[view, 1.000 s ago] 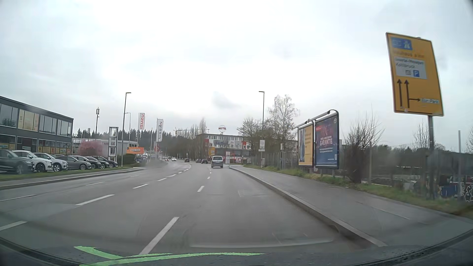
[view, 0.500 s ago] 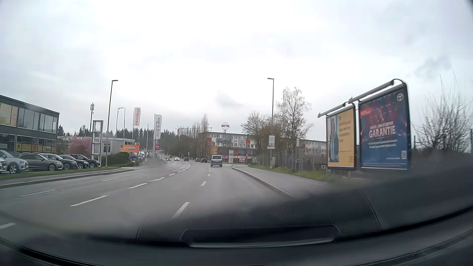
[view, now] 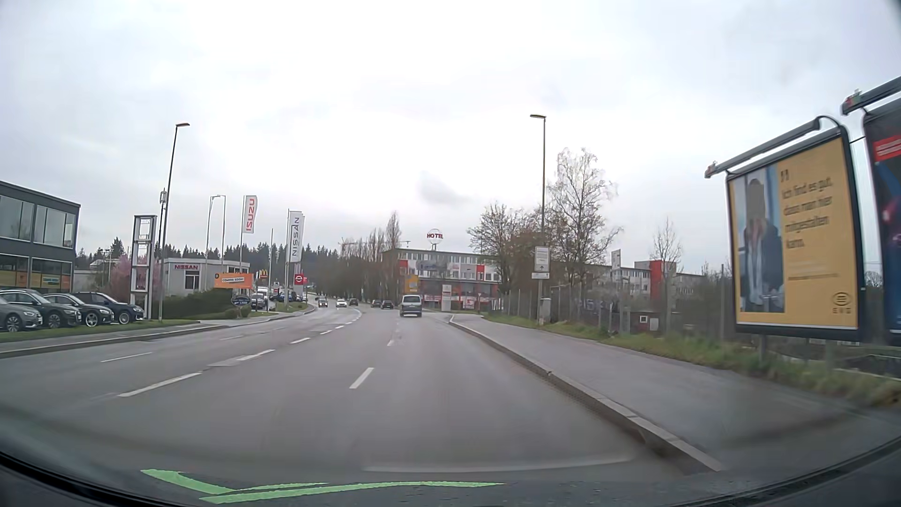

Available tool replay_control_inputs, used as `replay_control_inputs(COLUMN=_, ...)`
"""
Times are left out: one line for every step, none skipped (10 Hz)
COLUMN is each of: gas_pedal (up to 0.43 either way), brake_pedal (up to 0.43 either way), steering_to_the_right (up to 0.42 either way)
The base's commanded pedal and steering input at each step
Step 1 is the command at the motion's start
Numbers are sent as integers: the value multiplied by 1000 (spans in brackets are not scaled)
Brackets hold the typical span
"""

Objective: Follow the waypoints while adhering to traffic rules and regulations

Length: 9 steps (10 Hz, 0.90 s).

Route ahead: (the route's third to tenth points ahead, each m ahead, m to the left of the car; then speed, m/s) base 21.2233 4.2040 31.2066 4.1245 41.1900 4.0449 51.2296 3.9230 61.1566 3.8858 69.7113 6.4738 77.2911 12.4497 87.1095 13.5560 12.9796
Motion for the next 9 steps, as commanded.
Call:
replay_control_inputs(gas_pedal=110, brake_pedal=0, steering_to_the_right=-9)
replay_control_inputs(gas_pedal=110, brake_pedal=0, steering_to_the_right=-10)
replay_control_inputs(gas_pedal=110, brake_pedal=0, steering_to_the_right=-10)
replay_control_inputs(gas_pedal=110, brake_pedal=0, steering_to_the_right=-12)
replay_control_inputs(gas_pedal=110, brake_pedal=0, steering_to_the_right=-12)
replay_control_inputs(gas_pedal=110, brake_pedal=0, steering_to_the_right=-12)
replay_control_inputs(gas_pedal=110, brake_pedal=0, steering_to_the_right=-12)
replay_control_inputs(gas_pedal=110, brake_pedal=0, steering_to_the_right=-12)
replay_control_inputs(gas_pedal=110, brake_pedal=0, steering_to_the_right=-12)
